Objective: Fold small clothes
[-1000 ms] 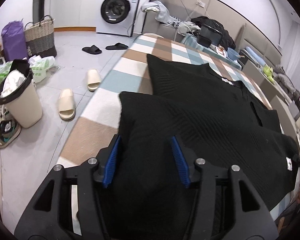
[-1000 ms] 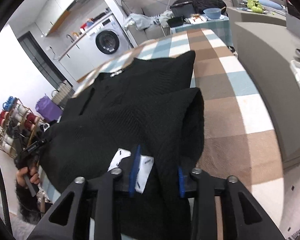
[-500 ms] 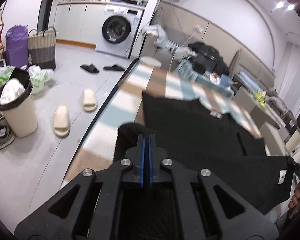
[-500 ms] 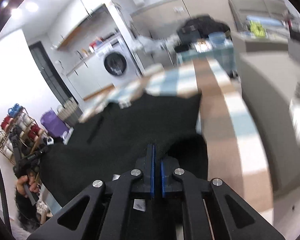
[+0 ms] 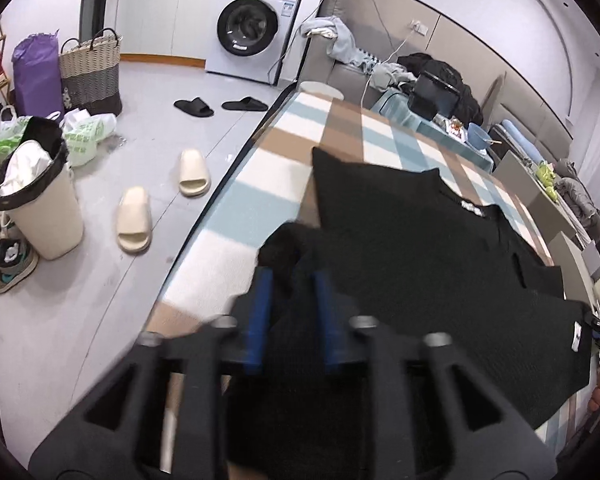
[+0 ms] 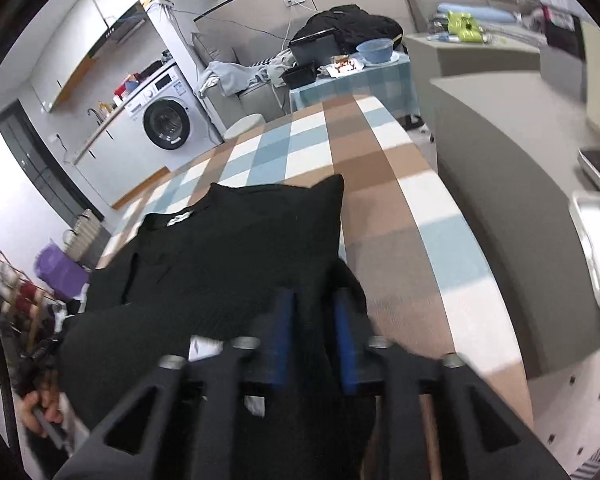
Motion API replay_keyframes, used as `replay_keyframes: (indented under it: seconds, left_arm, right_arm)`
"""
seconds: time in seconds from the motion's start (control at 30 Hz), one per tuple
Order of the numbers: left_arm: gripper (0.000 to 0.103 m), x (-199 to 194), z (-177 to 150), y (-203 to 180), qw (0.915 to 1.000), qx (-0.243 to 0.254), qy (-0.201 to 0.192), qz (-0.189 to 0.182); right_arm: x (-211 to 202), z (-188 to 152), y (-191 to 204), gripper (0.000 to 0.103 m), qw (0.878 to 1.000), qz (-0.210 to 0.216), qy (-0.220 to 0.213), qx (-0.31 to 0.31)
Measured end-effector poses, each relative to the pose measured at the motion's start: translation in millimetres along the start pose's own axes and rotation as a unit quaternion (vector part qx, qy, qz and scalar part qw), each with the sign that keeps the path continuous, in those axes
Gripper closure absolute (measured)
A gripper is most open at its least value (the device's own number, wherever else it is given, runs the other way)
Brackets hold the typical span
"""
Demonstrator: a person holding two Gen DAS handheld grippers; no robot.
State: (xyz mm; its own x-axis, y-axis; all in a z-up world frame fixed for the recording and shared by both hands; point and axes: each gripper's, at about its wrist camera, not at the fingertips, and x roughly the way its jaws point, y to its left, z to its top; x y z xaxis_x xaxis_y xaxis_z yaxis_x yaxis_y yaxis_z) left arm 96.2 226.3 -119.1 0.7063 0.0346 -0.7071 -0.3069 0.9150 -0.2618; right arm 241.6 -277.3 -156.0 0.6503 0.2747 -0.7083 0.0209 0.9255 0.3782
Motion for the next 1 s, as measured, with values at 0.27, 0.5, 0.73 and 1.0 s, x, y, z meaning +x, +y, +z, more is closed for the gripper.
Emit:
replay_keyframes:
  seconds: [0.27,0.5,0.73,1.0]
  left_arm:
    - [0.044,-23.8,-27.3,17.7,0.9996,-0.023,0.013,-0.011]
    - [0.044,-35.1,-42.5,6.5,0.9995,-0.003,0.024,-0.022]
    - [0.044,-41.0,-51.5,-2.1,0.9993,0.001,0.03,-0.02]
    - [0.044,-46.9,-55.9,3.4,0.9997,-0.009,0.021,-0.012]
  right_arm:
    - [-37.7,-55.4,-27.6,0.061,0.996,0.077,0.046,0.017]
    - [-59.9,-63.6,7.3,0.061,0.984,0.167,0.033,-0.046]
    - [-36.1,-70.6,2.3,0.06,0.989,0.129,0.072,-0.029]
    - [-25.3,-67.8,-10.9,0.058,0.988,0.138,0.069,0.001]
